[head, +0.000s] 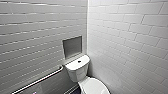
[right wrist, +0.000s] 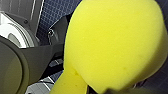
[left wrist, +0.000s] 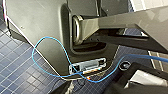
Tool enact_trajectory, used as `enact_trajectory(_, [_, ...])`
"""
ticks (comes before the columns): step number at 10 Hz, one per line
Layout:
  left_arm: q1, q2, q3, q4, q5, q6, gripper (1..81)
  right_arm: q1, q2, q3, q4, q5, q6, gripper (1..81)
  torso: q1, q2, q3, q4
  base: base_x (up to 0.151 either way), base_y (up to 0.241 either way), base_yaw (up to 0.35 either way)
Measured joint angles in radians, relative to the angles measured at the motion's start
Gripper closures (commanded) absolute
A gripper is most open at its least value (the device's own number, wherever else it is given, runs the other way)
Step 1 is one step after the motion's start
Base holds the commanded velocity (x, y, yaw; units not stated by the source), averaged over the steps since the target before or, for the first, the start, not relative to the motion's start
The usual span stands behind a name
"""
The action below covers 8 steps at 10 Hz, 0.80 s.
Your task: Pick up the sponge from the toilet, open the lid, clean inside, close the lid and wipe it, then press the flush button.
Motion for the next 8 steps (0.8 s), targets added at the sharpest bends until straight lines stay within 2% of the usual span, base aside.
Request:
enact_trajectory(4, [-0.006, 0.008, -0.012, 0.0, -0.001, 0.001, 1.0, 0.006, 0.05, -0.102, 0.0, -0.033, 0.0, 81.1, -0.004, 0.036, 0.0, 0.0, 0.0, 0.0, 0.0])
enact_trajectory(8, [-0.006, 0.078, -0.178, 0.0, -0.002, 0.0, 1.0, 0.01, 0.196, -0.37, 0.009, -0.11, -0.008, 81.1, -0.004, 0.036, 0.0, 0.0, 0.0, 0.0, 0.0])
